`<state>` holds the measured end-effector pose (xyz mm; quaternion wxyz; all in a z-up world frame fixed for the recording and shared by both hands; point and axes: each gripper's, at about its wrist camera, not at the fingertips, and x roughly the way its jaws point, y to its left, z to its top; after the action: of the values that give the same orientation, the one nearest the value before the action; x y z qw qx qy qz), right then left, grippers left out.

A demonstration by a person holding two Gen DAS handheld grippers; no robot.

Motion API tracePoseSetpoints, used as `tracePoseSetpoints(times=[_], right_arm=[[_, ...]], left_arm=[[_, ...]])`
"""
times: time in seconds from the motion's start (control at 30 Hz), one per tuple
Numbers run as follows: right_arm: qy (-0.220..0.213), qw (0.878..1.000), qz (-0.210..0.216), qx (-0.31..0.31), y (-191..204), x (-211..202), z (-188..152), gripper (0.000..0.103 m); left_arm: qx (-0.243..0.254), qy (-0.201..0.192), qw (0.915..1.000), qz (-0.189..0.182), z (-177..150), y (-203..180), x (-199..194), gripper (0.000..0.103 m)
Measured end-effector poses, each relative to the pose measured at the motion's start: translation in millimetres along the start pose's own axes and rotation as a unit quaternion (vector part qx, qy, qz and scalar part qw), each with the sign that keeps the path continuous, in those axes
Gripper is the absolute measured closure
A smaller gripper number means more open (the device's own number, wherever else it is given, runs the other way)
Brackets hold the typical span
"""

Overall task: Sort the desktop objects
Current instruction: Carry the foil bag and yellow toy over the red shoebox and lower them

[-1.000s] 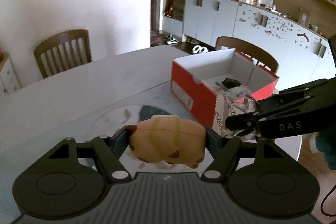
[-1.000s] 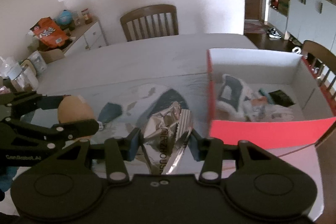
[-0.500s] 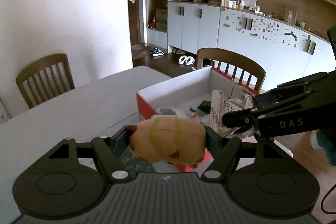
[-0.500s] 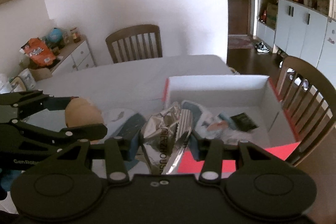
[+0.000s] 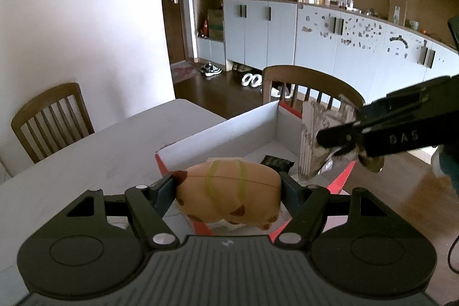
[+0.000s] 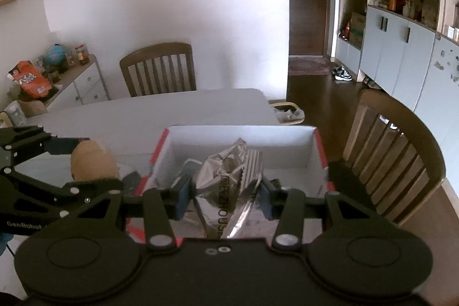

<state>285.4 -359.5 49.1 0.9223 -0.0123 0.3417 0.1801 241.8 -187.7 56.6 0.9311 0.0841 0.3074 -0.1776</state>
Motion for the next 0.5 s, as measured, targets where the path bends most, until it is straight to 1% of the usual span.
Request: tracePoseSetpoints(times=[0.17,0.33,0.5], right_arm=[[0.002,1.0,0.0,-0.001,-15.6,10.2,4.4,0.056],[0.014,1.0,0.001,-0.006,-28.1,28.0,6.2,0.056],[0.029,1.0,-0.001,-0.008,-35.3,51.2,5.6,0.056]], left_arm=[[0.006,0.017,0.9998,0.004,6.5,-10.7,23.7,0.029],[0.016,0.034,0.9993,0.004,11.6,-21.0,50.7,0.029],[0.03,0.063,0.9975,0.013,7.4,-29.1,80.4,0.029]])
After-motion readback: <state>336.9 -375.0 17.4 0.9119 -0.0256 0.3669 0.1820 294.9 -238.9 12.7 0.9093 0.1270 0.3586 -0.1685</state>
